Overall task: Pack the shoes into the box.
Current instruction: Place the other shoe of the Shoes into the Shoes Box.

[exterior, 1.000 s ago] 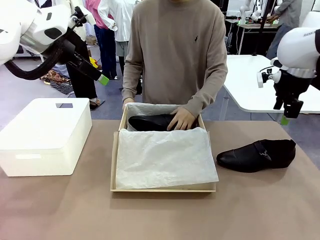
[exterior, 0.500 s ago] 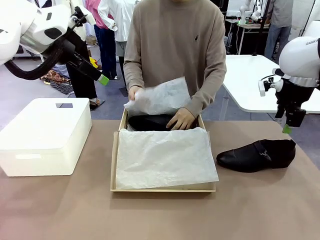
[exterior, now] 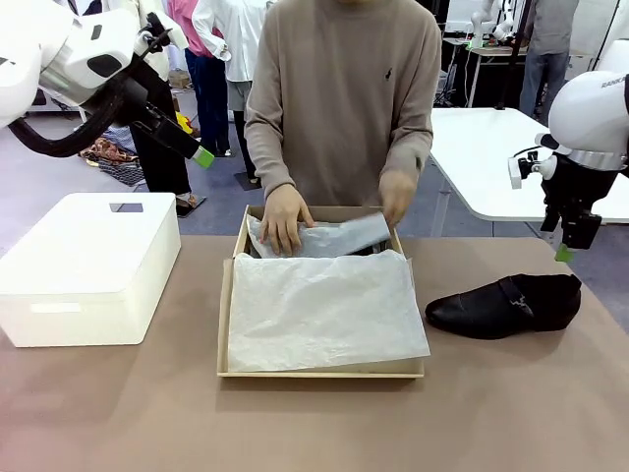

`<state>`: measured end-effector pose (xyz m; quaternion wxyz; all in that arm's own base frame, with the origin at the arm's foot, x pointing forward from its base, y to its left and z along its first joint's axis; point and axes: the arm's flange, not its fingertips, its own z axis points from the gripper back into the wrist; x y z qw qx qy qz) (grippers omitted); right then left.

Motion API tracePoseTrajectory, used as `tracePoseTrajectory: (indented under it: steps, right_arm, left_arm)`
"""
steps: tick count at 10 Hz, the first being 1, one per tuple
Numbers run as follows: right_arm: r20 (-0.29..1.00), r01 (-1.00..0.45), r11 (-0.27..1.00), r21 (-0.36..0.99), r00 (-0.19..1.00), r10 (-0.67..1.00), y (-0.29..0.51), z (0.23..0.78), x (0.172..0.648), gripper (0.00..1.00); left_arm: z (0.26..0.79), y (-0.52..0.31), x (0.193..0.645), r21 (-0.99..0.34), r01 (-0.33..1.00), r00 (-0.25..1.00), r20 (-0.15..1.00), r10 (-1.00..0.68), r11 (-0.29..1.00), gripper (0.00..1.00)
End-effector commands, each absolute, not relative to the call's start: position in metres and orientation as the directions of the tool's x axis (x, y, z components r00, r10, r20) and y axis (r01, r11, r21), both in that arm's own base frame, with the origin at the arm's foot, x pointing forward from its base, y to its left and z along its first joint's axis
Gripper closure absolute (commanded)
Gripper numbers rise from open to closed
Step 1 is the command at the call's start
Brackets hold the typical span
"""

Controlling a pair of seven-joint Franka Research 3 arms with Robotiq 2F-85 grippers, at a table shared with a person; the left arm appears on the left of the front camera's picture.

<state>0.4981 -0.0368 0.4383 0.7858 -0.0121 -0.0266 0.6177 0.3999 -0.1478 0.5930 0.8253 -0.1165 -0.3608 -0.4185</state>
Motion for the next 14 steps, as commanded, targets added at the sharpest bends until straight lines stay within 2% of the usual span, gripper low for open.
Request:
tracePoseTrajectory:
  steps: [1, 14]
  right_arm:
    - [0.032, -0.968, 0.247, -0.045, 0.246, 0.969, -0.040, 0.432, 0.500, 0.00]
    - [0.118, -0.981, 0.195, 0.016, 0.195, 0.974, -0.060, 0.364, 0.511, 0.00]
  left_arm:
    - [0.592, -0.146, 0.401, 0.104, 0.786, 0.375, 0.703, -0.605, 0.609, 0.00]
    - [0.592, -0.146, 0.401, 0.104, 0.786, 0.375, 0.703, -0.605, 0.609, 0.00]
